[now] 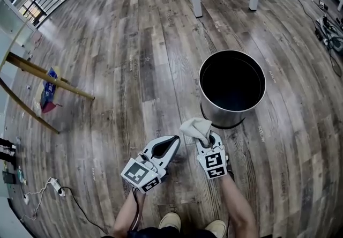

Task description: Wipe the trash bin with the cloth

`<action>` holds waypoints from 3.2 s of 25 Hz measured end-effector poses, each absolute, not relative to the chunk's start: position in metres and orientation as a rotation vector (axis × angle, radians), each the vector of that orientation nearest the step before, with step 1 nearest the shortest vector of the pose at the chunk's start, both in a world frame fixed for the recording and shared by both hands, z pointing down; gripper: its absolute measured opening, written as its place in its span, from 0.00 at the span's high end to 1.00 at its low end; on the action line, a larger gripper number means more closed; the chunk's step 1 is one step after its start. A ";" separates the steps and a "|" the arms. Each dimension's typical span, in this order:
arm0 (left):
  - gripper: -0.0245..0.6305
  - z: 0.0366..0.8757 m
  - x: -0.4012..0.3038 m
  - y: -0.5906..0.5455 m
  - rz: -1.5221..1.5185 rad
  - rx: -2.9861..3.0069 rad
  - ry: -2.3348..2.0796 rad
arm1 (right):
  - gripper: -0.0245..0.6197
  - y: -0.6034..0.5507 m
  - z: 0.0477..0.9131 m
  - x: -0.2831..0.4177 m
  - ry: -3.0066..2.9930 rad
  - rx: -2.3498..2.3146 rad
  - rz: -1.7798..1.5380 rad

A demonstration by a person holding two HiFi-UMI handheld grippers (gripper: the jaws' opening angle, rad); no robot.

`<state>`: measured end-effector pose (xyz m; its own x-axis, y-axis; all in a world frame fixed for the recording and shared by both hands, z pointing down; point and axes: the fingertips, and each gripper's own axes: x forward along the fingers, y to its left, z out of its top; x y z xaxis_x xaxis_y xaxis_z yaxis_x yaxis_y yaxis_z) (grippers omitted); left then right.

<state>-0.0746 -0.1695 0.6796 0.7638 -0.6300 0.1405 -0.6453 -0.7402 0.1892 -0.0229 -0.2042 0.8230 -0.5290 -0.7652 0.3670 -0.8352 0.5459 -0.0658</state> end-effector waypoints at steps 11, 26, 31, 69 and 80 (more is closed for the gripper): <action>0.96 0.679 -0.072 -0.168 0.081 2.727 -0.994 | 0.83 -0.218 0.829 0.016 -2.428 1.471 0.412; 0.96 0.682 -0.072 -0.168 0.076 2.719 -1.000 | 0.83 -0.195 0.848 0.109 -2.293 1.648 0.426; 0.96 0.682 -0.072 -0.169 0.078 2.716 -1.002 | 0.83 -0.194 0.852 0.146 -2.227 1.733 0.445; 0.96 0.689 -0.082 -0.166 0.139 2.708 -1.036 | 0.83 -0.141 0.842 0.055 -2.417 1.539 0.340; 0.96 0.684 -0.086 -0.166 0.133 2.710 -1.054 | 0.83 -0.175 0.854 -0.020 -2.476 1.340 0.292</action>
